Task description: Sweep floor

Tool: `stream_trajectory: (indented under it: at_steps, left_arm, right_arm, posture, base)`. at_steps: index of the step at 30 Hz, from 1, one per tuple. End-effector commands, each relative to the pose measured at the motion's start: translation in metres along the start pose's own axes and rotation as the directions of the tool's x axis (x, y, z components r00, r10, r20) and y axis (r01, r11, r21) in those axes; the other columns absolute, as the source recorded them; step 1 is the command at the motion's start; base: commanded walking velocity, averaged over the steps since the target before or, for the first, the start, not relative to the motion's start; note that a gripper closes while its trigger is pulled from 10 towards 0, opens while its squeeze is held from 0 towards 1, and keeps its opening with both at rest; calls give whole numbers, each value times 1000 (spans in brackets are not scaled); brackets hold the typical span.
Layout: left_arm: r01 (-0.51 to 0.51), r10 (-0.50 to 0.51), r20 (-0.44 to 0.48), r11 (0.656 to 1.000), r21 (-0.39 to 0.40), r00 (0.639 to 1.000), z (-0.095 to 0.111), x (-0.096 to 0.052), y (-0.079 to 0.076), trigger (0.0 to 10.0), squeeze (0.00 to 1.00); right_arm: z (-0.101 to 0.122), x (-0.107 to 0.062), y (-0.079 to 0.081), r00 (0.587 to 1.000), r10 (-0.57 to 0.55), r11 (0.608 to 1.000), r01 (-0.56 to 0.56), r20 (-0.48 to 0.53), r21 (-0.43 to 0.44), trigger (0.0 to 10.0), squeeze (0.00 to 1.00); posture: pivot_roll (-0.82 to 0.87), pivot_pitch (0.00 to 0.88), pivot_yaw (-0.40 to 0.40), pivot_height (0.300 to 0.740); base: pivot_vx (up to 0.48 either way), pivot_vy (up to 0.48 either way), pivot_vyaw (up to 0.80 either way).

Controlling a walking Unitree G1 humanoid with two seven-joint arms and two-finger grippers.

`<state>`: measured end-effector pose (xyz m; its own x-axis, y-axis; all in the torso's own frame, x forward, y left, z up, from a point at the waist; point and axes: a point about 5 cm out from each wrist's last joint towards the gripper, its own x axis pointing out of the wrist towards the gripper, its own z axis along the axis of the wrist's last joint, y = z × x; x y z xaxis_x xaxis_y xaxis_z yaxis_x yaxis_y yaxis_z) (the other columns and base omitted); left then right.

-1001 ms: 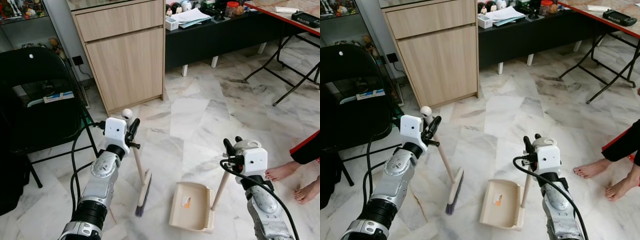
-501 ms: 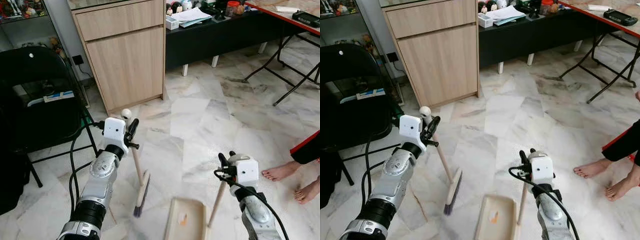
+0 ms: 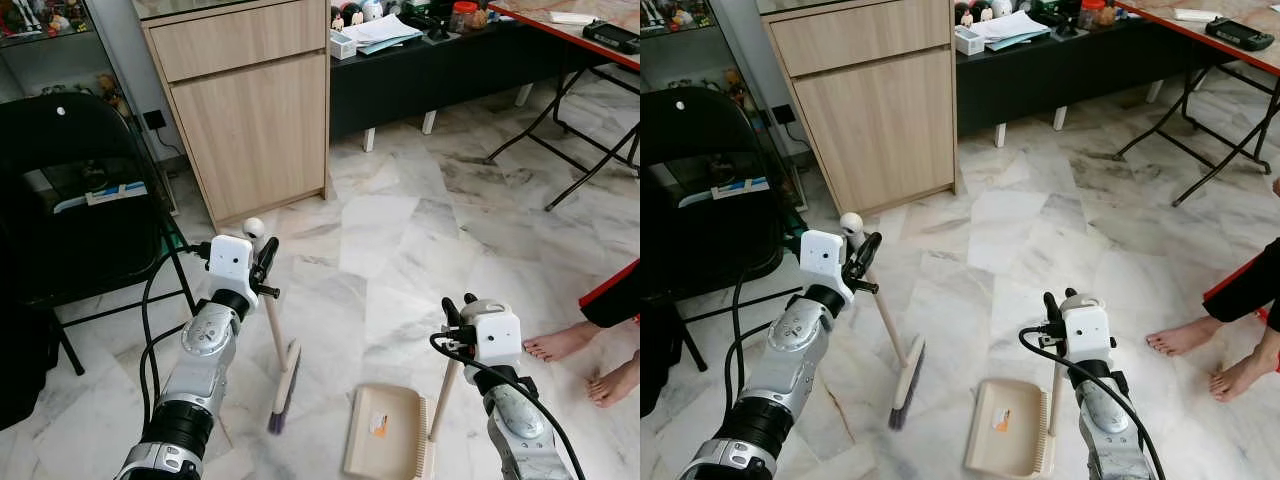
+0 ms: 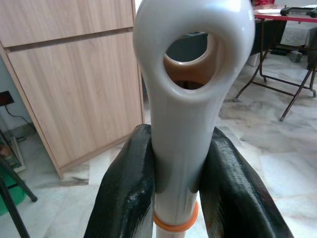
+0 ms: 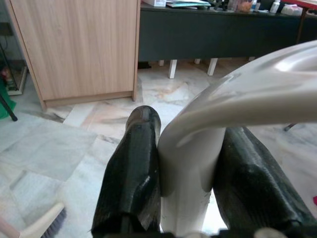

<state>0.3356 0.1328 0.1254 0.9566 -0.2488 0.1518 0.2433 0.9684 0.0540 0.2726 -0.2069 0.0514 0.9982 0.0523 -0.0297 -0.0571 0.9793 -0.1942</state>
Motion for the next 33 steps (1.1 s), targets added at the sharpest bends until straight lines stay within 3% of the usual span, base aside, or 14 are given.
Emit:
stream_trajectory:
  at_steps: [1, 15, 33]
  left_arm:
    - [-12, 11, 43, 1000, 22, 999, 8, 1, 4, 10000, 0]
    - [-5, 5, 44, 1000, 3, 999, 8, 3, 0, 10000, 0]
    - [9, -9, 54, 1000, 6, 999, 11, 7, -1, 10000, 0]
  right_arm:
    - [15, 5, -3, 997, -10, 1000, 12, 71, -22, 10000, 0]
    - [34, 11, -8, 980, -131, 991, 133, 149, -3, 10000, 0]
    - [38, 13, -9, 973, -166, 986, 167, 158, 6, 10000, 0]
  posture:
    - [46, 64, 24, 740]
    - [42, 47, 31, 740]
    - [43, 31, 38, 740]
  base:
    - [0, 0, 0]
    - [0, 0, 0]
    - [0, 0, 800]
